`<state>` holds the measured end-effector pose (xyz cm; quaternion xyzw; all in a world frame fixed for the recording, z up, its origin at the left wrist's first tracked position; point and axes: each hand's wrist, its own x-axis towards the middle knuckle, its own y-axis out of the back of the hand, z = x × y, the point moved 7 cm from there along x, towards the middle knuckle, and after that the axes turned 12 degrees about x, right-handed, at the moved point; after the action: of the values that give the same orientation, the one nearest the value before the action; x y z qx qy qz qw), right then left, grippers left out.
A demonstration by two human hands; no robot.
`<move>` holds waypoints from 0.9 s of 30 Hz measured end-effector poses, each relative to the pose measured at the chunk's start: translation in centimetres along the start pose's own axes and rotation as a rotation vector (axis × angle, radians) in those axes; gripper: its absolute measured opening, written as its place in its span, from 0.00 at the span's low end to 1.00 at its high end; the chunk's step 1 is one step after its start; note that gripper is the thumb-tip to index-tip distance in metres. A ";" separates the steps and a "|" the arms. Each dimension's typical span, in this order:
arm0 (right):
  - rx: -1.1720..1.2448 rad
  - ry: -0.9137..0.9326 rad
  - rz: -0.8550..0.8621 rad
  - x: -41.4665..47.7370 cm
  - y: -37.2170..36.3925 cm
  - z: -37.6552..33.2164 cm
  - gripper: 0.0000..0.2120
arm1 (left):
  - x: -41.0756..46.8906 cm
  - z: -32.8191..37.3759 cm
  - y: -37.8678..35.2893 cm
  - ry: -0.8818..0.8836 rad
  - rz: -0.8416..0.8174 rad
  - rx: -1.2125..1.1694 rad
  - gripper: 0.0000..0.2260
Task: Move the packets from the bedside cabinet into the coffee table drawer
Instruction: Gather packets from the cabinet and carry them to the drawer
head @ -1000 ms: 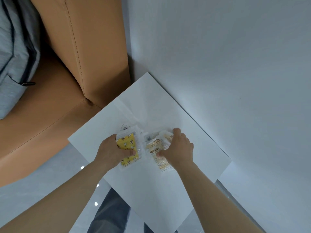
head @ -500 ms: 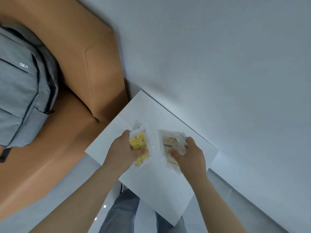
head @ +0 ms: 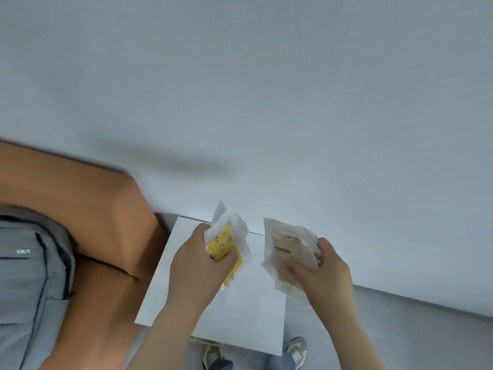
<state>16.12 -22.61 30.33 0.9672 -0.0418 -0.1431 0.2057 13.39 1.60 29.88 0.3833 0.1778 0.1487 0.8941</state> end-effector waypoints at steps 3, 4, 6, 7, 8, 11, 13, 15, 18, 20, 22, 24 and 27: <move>0.060 0.015 0.099 -1.9 4.9 -1.8 0.12 | -1.4 5.3 1.0 -0.112 -0.009 -0.012 0.12; 0.081 0.022 0.133 -2.5 6.8 -2.3 0.12 | -2.1 7.2 1.1 -0.147 -0.018 -0.024 0.12; 0.112 0.042 0.201 -3.7 10.6 -2.9 0.12 | -3.6 10.9 1.0 -0.218 -0.039 -0.064 0.12; 0.127 0.055 0.237 -4.5 12.7 -3.1 0.12 | -4.5 12.8 0.7 -0.259 -0.052 -0.084 0.12; 0.141 0.068 0.271 -5.4 14.7 -3.2 0.12 | -5.5 14.6 0.4 -0.300 -0.068 -0.097 0.12; 0.185 0.096 0.367 -8.7 20.9 -2.9 0.12 | -9.2 19.6 -1.4 -0.410 -0.139 -0.109 0.12; 0.200 0.109 0.441 -11.6 25.4 -1.8 0.11 | -12.5 22.8 -3.2 -0.466 -0.181 -0.126 0.12; 0.208 0.112 0.524 -14.7 30.1 -0.2 0.12 | -16.6 25.9 -5.4 -0.512 -0.221 -0.144 0.12; 0.211 0.117 0.638 -19.7 37.1 2.3 0.12 | -23.6 30.7 -9.1 -0.602 -0.285 -0.150 0.12; 0.208 0.131 0.711 -23.0 41.5 3.7 0.12 | -28.2 33.6 -11.2 -0.664 -0.318 -0.150 0.12; 0.208 0.135 0.793 -26.4 45.6 5.0 0.12 | -32.5 36.2 -13.0 -0.722 -0.357 -0.156 0.13; 0.210 0.129 0.884 -30.2 49.5 6.7 0.12 | -36.6 38.7 -15.0 -0.786 -0.401 -0.148 0.13; 0.213 0.090 1.004 -34.8 53.7 9.4 0.14 | -41.8 41.8 -17.4 -0.876 -0.467 -0.136 0.12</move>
<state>-21.10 -70.31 53.12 0.8487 -0.5064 0.0203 0.1511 -3.61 -53.18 52.39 0.3003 -0.1435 -0.2191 0.9172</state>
